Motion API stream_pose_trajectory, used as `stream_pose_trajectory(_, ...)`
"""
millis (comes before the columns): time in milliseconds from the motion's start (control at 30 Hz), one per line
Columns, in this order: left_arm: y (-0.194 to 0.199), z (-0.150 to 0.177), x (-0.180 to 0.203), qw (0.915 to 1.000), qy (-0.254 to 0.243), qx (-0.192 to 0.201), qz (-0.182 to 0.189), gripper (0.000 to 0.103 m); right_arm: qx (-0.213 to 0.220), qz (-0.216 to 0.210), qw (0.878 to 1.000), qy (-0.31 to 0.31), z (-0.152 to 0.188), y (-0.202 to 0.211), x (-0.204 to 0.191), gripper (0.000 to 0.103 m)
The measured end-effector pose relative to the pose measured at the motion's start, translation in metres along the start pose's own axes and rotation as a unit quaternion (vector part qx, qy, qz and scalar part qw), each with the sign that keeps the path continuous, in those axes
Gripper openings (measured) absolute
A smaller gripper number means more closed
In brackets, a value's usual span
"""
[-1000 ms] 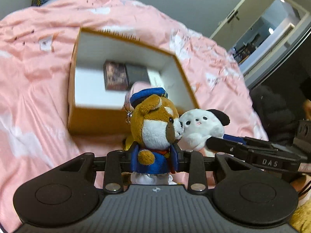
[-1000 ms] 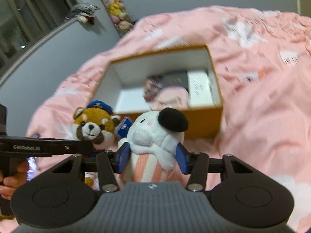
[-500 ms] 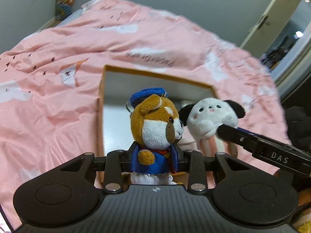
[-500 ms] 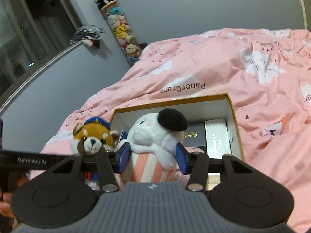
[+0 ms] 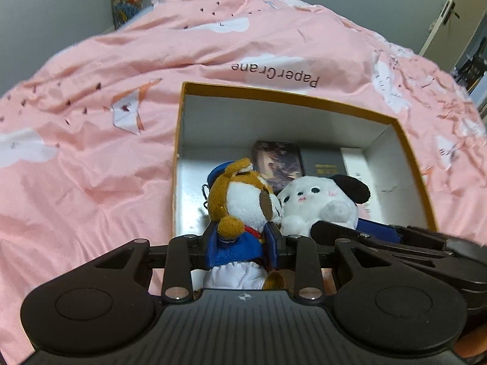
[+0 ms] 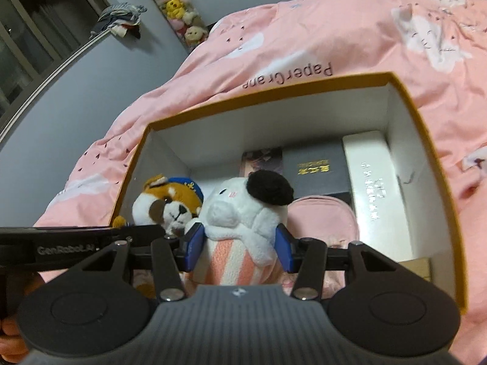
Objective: Organize objects
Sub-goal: 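Carry the bear and white plush over the orange box with both tools, then lower both plushes into the box and open both tools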
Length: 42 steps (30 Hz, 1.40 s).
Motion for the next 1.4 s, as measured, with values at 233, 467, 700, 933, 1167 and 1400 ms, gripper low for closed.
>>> stream_pose_trajectory(233, -0.011, 0.004, -0.007, 0.9995, -0.006, -0.028, -0.014, 0.036, -0.049, -0.021, 0.997, 0.051, 0.002, -0.023, -0.006, 0.052)
stream_pose_trajectory(467, -0.018, 0.000, -0.008, 0.9981, -0.021, -0.056, -0.017, 0.035, -0.084, -0.039, 0.994, 0.062, -0.004, -0.037, 0.000, 0.053)
stream_pose_trajectory(700, -0.011, -0.001, -0.015, 0.9983, -0.022, -0.054, 0.011, 0.038, -0.092, -0.043, 0.992, 0.077, -0.002, -0.040, -0.003, 0.059)
stream_pose_trajectory(933, 0.003, 0.001, -0.015, 0.9964, -0.062, -0.054, 0.023, 0.026, -0.087, -0.045, 0.991, 0.091, -0.004, -0.019, -0.004, 0.054)
stream_pose_trajectory(1167, -0.004, 0.005, -0.005, 0.9903, -0.120, -0.071, -0.006, 0.012, -0.116, -0.045, 0.987, 0.101, 0.002, -0.023, -0.011, 0.020)
stream_pose_trajectory(1400, -0.021, 0.015, 0.006, 0.9819, -0.162, -0.093, -0.034, 0.009, -0.150, -0.045, 0.984, 0.083, 0.015, -0.042, -0.008, 0.011)
Point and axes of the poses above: each gripper's, at about its wrist camera, not at the fingertips, and y roughly against the way its jaws point, x to its right, z to its underside, the point moved 1 cm from there along -y, roughly the way its jaws point, and after that the axes turned 1 degree about -x, right-handed, at the moved point
